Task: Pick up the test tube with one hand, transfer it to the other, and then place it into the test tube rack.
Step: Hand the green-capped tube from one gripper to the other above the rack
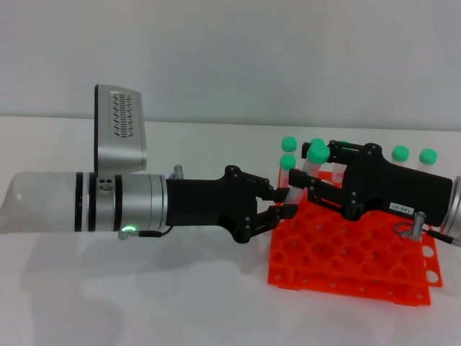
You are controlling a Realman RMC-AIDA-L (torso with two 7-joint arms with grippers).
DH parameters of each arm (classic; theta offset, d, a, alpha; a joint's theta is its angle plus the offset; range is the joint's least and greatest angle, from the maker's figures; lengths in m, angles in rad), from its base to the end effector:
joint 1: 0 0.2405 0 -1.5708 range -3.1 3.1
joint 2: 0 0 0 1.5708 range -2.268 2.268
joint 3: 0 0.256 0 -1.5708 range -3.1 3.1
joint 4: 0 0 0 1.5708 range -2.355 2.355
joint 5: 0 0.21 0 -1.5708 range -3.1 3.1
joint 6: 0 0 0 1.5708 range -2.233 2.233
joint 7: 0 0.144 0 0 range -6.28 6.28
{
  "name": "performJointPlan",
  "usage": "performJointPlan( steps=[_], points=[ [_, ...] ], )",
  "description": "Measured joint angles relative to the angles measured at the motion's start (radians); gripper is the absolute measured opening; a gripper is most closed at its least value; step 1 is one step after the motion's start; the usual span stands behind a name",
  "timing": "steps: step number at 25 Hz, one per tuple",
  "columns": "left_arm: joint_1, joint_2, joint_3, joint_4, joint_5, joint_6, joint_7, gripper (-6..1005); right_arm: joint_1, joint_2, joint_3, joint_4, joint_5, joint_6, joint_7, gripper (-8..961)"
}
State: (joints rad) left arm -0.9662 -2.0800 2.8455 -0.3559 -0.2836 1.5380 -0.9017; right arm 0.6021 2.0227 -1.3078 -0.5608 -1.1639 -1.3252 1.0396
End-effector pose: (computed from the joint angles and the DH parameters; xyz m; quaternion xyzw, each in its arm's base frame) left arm -0.1948 0.3778 -0.0413 -0.9603 -0.0454 -0.2477 0.1204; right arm 0.1781 0.3704 -0.0191 -0.9121 0.0476 0.3634 0.1838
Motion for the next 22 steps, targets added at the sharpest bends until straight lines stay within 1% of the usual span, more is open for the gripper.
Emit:
performJointPlan(
  steps=[5, 10, 22],
  points=[
    [0.0, 0.0, 0.0, -0.005, -0.003, -0.001, 0.006, 214, -0.002, -0.001, 0.002, 0.003, 0.006, 0.001, -0.008, 473],
    [0.0, 0.001, 0.0, -0.009, -0.008, -0.001, 0.009, 214, -0.002, 0.0, 0.002, 0.004, 0.014, 0.002, -0.01, 479],
    [0.001, 0.002, -0.002, -0.006, -0.012, -0.014, 0.023, 215, 0.006, 0.004, -0.005, 0.011, 0.017, 0.005, -0.021, 317]
  ],
)
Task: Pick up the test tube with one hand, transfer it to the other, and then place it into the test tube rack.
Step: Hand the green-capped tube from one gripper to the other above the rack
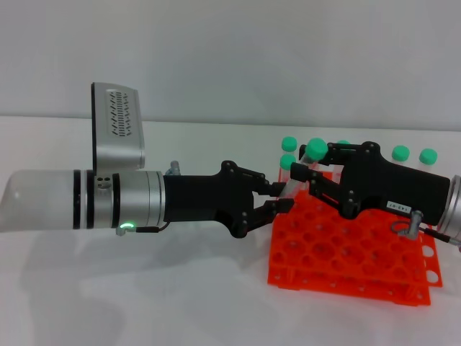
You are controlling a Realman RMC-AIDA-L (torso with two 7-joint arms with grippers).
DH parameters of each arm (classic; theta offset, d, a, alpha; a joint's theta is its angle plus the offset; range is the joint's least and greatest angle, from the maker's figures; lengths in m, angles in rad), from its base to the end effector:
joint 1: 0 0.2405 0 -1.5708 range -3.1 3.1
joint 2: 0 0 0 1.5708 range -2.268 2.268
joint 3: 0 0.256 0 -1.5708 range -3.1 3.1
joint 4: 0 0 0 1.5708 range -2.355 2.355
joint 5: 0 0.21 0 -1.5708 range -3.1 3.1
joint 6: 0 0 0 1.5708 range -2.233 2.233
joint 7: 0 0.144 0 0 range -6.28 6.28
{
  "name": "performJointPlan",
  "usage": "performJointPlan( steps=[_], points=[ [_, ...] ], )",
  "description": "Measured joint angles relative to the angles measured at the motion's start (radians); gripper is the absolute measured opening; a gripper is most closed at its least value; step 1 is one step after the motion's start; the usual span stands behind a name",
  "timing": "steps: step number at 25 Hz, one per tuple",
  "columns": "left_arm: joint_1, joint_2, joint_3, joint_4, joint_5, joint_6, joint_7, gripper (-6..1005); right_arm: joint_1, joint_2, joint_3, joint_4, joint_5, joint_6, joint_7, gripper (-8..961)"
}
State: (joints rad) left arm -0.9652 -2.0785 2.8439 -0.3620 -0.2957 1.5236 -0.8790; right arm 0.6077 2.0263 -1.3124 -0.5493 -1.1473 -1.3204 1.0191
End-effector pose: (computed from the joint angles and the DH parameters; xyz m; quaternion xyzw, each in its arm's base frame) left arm -0.1967 0.3812 -0.0388 -0.9595 -0.0376 -0.2442 0.1357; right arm 0.1767 0.3711 -0.0209 -0.9102 0.0445 0.3664 0.1880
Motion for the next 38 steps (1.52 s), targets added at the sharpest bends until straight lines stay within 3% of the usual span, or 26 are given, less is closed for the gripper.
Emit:
performJointPlan(
  steps=[17, 25, 31, 36, 38],
  points=[
    [0.008, 0.0, 0.0, 0.005, -0.014, -0.013, -0.001, 218, -0.013, 0.002, -0.013, 0.005, 0.023, -0.005, -0.019, 216],
    [0.032, -0.001, 0.0, 0.005, -0.055, -0.005, -0.01, 392, -0.015, 0.002, -0.013, 0.005, 0.024, -0.004, -0.019, 211],
    [0.049, -0.003, 0.0, 0.005, -0.054, -0.004, -0.014, 662, -0.016, 0.002, -0.013, 0.005, 0.026, -0.003, -0.023, 209],
    [0.119, -0.003, 0.0, 0.003, -0.109, -0.003, -0.014, 853, -0.016, 0.0, -0.009, 0.005, 0.027, 0.007, -0.03, 210],
    [0.158, -0.002, 0.0, 0.0, -0.143, -0.003, -0.006, 869, -0.016, 0.0, -0.008, 0.004, 0.028, 0.02, -0.036, 210]
  ],
)
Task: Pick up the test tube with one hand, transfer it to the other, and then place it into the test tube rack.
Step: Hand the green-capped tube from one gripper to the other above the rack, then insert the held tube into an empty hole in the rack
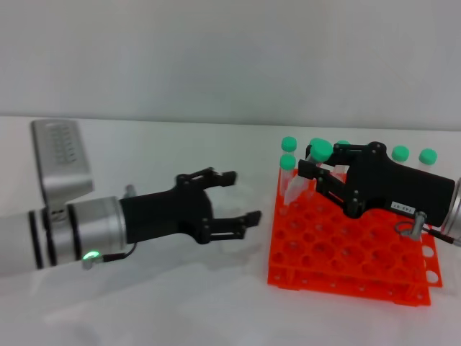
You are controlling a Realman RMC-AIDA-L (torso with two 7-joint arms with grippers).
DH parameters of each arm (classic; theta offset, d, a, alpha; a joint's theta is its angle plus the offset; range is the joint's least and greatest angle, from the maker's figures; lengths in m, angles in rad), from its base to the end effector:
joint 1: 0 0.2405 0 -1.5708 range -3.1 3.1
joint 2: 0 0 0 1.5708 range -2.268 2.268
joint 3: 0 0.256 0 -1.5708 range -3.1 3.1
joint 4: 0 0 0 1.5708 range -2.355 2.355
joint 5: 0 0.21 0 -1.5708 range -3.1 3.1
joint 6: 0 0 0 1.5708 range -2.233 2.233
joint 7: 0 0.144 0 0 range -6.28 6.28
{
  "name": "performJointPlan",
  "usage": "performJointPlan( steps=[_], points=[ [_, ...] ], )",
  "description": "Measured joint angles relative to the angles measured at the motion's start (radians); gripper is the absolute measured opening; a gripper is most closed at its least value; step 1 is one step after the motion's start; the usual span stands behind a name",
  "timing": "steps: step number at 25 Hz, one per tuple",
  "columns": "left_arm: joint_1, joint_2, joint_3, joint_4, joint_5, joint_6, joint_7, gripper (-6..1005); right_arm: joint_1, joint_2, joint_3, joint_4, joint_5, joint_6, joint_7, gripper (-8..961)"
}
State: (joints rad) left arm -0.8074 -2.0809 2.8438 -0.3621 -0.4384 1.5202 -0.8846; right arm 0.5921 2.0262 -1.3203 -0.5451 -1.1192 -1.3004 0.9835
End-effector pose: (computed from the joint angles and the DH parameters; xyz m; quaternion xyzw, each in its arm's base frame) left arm -0.2448 0.3593 -0.0280 -0.9305 -0.1218 -0.2799 0.2023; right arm 0.1830 0.3712 -0.0202 -0.9067 0.0443 0.3648 0.2072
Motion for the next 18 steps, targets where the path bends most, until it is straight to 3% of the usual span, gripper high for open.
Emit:
performJointPlan(
  steps=[10, 18],
  points=[
    [0.231, -0.001, 0.0, 0.007, -0.267, 0.027, 0.095, 891, 0.007, -0.003, -0.005, -0.004, 0.022, 0.095, -0.021, 209],
    [0.329, 0.0, 0.0, 0.027, -0.344, 0.051, 0.122, 888, 0.008, -0.003, -0.006, -0.003, 0.02, 0.158, -0.031, 209]
  ],
)
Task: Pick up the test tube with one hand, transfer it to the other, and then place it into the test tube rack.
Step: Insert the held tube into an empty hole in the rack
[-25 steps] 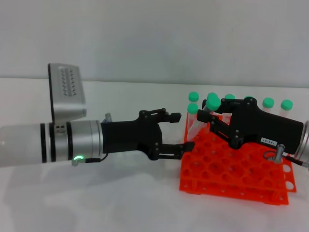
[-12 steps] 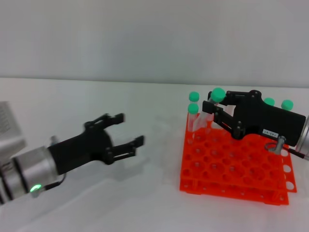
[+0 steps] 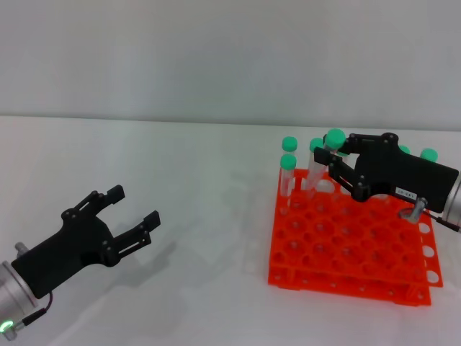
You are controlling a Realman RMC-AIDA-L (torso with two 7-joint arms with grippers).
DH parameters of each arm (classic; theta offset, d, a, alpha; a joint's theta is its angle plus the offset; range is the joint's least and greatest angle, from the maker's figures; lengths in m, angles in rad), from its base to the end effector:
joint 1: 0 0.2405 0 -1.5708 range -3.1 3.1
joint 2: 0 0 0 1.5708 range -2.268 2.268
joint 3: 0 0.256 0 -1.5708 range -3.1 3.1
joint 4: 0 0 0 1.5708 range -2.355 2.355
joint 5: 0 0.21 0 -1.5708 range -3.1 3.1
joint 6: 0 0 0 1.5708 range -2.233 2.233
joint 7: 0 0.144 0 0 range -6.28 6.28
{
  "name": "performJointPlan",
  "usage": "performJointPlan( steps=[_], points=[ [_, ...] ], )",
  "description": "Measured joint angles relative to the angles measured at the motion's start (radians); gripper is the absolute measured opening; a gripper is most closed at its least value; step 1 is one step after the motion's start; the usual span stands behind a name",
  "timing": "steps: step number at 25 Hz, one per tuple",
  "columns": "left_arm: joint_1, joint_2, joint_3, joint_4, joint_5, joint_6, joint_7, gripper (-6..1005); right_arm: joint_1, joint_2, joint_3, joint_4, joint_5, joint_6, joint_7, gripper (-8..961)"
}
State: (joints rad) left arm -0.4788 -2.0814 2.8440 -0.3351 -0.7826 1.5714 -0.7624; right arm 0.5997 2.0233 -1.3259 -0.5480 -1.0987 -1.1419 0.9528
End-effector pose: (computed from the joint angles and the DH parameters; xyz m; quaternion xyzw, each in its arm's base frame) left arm -0.3309 0.2902 0.0052 -0.8379 -0.2097 -0.3377 0.3741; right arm 0.1932 0.3913 -0.0186 -0.9045 0.0607 0.3239 0.2709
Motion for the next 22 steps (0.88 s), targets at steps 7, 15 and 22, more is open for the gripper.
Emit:
performJointPlan(
  steps=[7, 15, 22],
  points=[
    [0.009, 0.0, -0.002, 0.006, -0.004, -0.002, 0.004, 888, -0.008, 0.002, -0.022, 0.005, 0.001, 0.038, -0.014, 209],
    [0.002, 0.001, -0.002, 0.03, -0.004, -0.007, 0.012, 888, 0.002, 0.004, -0.104, 0.018, 0.061, 0.057, -0.046, 210],
    [0.003, 0.0, -0.002, 0.036, -0.003, -0.008, 0.012, 888, -0.007, 0.005, -0.162, 0.02, 0.169, 0.069, -0.116, 210]
  ],
)
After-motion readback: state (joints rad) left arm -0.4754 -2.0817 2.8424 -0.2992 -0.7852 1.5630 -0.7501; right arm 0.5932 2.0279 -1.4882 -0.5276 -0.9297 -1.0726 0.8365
